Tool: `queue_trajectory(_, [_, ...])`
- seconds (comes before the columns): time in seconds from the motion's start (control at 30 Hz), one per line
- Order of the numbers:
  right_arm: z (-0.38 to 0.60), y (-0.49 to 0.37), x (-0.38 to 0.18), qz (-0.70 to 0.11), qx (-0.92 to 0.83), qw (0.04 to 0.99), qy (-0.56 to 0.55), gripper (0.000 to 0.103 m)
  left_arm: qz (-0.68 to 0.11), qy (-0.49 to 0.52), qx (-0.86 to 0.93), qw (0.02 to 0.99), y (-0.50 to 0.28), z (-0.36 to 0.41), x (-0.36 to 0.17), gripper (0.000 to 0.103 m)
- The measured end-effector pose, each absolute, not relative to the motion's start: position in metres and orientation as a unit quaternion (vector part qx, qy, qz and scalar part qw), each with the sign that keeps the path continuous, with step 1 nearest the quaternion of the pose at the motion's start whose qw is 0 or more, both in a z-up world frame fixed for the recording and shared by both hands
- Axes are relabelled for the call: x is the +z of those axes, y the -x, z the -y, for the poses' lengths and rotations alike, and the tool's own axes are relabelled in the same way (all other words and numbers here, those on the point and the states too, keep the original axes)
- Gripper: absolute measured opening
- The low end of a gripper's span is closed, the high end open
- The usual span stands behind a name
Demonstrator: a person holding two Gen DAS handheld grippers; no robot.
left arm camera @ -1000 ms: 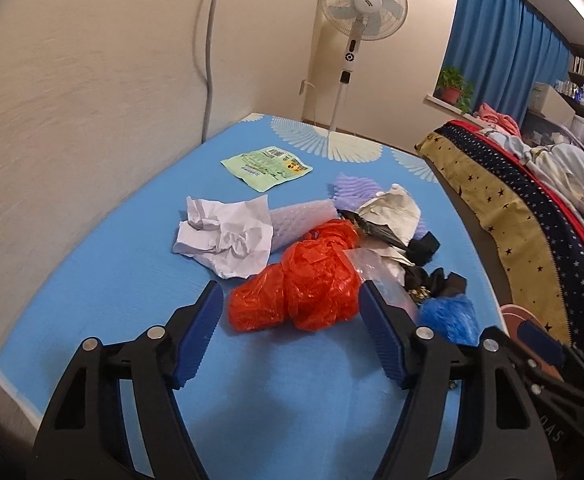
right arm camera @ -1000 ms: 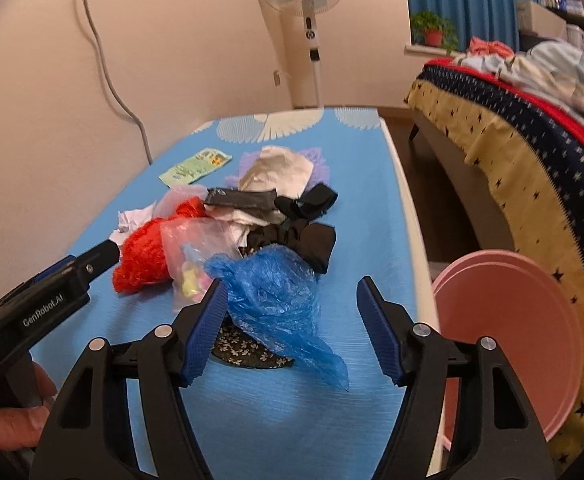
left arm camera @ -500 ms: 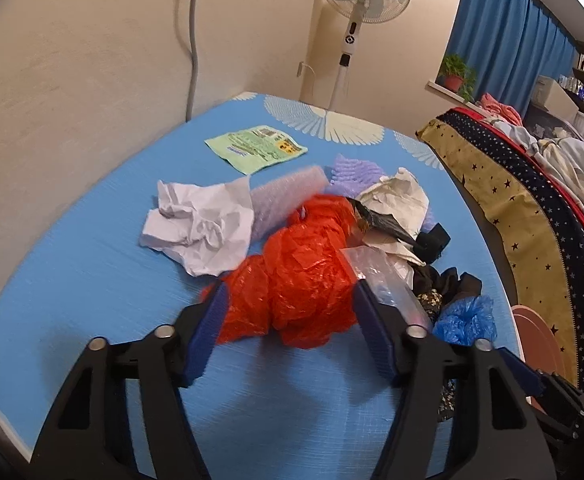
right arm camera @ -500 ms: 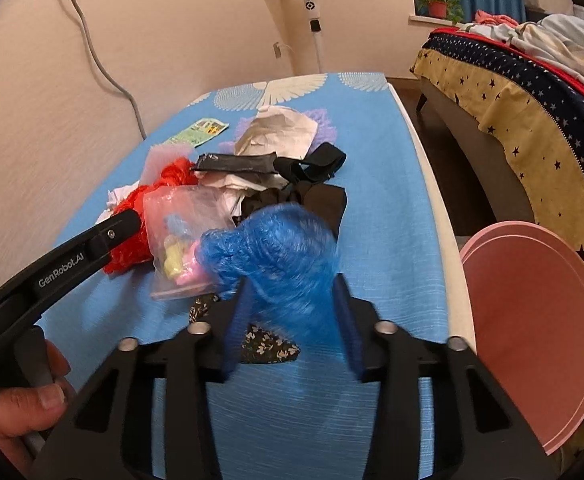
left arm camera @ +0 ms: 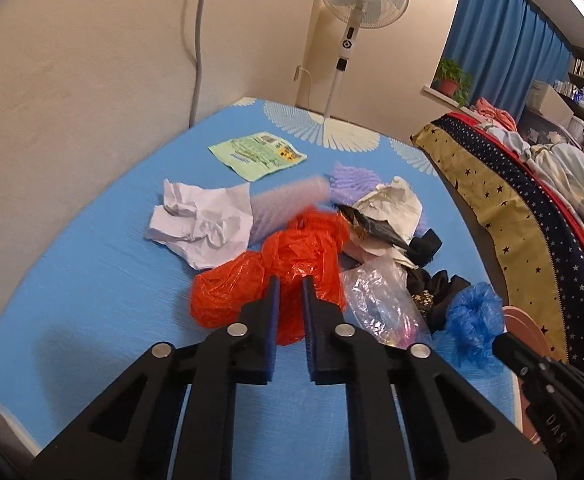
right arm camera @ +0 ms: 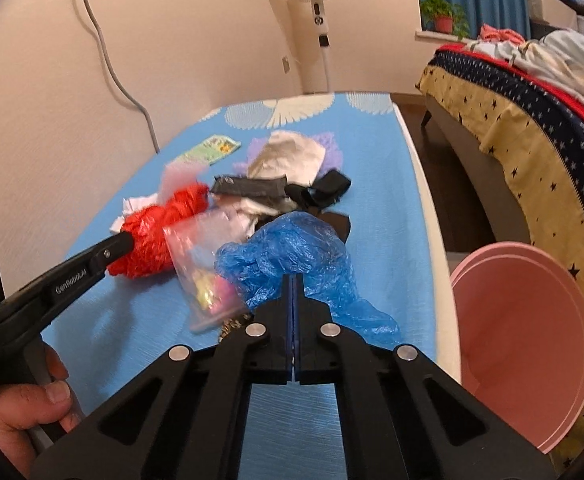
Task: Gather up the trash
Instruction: 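Grasp the orange plastic bag with the left tool while the right tool grasps the blue plastic bag, then carry the orange bag in the left tool while the right tool carries the blue bag to the pink bin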
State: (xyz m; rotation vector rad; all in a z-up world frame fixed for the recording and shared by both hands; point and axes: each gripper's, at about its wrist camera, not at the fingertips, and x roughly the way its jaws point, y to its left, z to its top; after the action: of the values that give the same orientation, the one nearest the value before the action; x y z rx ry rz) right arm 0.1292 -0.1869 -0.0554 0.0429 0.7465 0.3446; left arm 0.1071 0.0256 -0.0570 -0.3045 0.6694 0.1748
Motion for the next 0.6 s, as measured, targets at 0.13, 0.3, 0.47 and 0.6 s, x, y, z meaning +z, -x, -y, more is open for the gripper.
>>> queue_trajectory(0.13, [0.191,-0.122,-0.041,-0.343,0.164,0.925,-0.019,0.000,-0.313,0.148,0.086,0.934,-0.097,-0.027,-0.045,0.007])
queue_trajectory(0.3, [0.196,-0.115,-0.027,-0.329,0.158,0.931,-0.017,0.000,-0.300,0.149,0.083,0.938,-0.083,-0.026,-0.035,0.003])
queue_trajectory(0.47, [0.201,-0.102,-0.013,-0.312,0.154,0.937,-0.013,0.000,-0.286,0.144,0.076,0.944,-0.069,-0.023,-0.022,0.002])
queue_trajectory(0.6, [0.208,-0.093,-0.003,-0.302,0.144,0.942,-0.015,0.000,-0.273,0.131,0.071,0.950,-0.058,-0.016,-0.012,0.002])
